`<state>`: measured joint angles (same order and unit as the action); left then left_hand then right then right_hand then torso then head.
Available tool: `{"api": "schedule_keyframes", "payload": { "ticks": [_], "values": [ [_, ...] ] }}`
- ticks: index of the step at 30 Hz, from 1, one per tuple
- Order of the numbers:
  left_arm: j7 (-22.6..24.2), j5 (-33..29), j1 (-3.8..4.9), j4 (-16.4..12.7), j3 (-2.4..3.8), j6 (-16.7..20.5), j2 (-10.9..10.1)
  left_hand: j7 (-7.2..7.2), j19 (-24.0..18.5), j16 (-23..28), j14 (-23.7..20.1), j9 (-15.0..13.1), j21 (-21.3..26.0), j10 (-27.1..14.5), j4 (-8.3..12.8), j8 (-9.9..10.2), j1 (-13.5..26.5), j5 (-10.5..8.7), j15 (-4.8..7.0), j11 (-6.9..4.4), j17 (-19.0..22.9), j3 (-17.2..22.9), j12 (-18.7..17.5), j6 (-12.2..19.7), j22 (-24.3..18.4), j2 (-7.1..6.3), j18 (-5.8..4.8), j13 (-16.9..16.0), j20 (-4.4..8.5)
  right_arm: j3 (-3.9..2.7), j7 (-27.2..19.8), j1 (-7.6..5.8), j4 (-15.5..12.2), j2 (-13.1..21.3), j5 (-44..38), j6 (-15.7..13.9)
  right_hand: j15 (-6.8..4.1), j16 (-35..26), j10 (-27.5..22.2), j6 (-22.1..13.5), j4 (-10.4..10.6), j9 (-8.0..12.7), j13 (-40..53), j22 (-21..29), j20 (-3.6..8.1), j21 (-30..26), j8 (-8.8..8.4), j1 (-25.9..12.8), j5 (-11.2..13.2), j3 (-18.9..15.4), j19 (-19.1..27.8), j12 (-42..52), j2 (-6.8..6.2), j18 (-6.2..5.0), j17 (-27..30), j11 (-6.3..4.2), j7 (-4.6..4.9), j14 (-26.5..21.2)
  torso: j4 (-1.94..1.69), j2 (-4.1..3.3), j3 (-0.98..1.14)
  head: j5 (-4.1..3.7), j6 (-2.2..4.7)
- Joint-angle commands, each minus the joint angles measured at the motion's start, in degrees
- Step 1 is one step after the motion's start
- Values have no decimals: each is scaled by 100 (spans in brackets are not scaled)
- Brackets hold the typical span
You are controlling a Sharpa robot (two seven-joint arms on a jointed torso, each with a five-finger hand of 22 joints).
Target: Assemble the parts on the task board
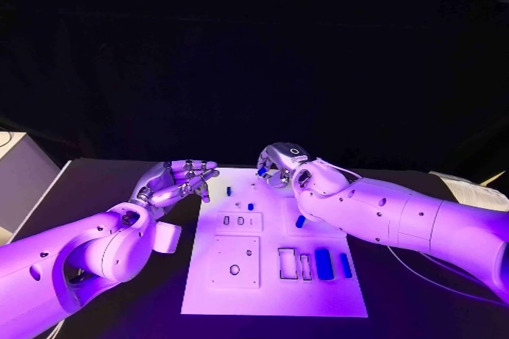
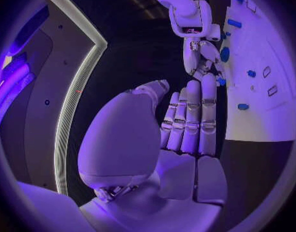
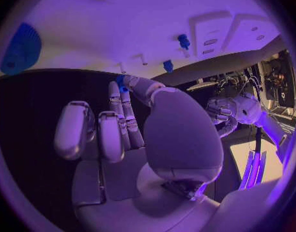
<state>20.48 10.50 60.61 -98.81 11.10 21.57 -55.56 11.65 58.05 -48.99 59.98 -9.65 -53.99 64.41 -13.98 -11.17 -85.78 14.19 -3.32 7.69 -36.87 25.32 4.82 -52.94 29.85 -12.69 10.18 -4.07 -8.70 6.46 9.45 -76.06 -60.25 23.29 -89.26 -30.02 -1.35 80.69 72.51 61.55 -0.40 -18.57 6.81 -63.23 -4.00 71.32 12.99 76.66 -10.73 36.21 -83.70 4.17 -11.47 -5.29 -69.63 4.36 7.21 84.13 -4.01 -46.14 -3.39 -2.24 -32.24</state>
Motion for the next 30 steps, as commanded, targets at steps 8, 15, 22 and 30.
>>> {"api": "schedule_keyframes", "payload": {
  "ticks": [8, 15, 22, 30],
  "values": [
    [14, 37, 5, -36, 8, -103, 25, 9, -52, -41, -44, -9, -35, 3, 4, 2, 31, -32, -7, 10, -11, 33, 17, 38, 18, 4, 35, -6, 13, -1, -35, 2, 270, -190, -28, 42, -22, 31, 104, -45, -28, -13, 122, 3, 15, 18, 9, -12, -15, -2, -6, -24, 65, 22, 1, -107, 26, 252, -29, -20, -22, -4, 17],
    [6, 45, 7, -57, 10, -101, 15, 9, -52, -41, -44, -9, -35, 3, 4, 2, 31, -32, -7, 10, -11, 33, 17, 38, 18, 4, 35, -6, 13, 0, -47, 3, 368, -252, -27, 114, -19, 33, 94, -56, -29, -18, 123, -5, 12, 22, 5, -22, -15, -2, -6, -31, 60, 23, 0, -102, 30, 252, -25, -30, -24, 1, 13],
    [-4, 50, 8, -68, 15, -91, -2, 9, -52, -41, -44, -9, -35, 3, 4, 2, 31, -32, -7, 10, -11, 33, 17, 38, 18, 4, 35, -6, 13, 5, -38, 3, 370, -242, -29, 341, -13, 32, 85, -69, -30, -25, 127, -5, 8, 21, 1, -41, -10, -8, -4, -37, 47, 23, 9, -97, 34, 250, -15, -36, -16, 24, -6],
    [-10, 52, 8, -67, 20, -84, -9, 9, -52, -41, -44, -9, -35, 3, 4, 2, 31, -32, -7, 10, -11, 33, 17, 38, 18, 4, 35, -6, 13, 13, -29, 3, 335, -230, -37, 491, -11, 33, 83, -75, -30, -29, 129, -5, 6, 20, 0, -50, -7, -12, -3, -38, 40, 23, 9, -95, 35, 250, -15, -41, -19, 24, -5]
  ]
}}
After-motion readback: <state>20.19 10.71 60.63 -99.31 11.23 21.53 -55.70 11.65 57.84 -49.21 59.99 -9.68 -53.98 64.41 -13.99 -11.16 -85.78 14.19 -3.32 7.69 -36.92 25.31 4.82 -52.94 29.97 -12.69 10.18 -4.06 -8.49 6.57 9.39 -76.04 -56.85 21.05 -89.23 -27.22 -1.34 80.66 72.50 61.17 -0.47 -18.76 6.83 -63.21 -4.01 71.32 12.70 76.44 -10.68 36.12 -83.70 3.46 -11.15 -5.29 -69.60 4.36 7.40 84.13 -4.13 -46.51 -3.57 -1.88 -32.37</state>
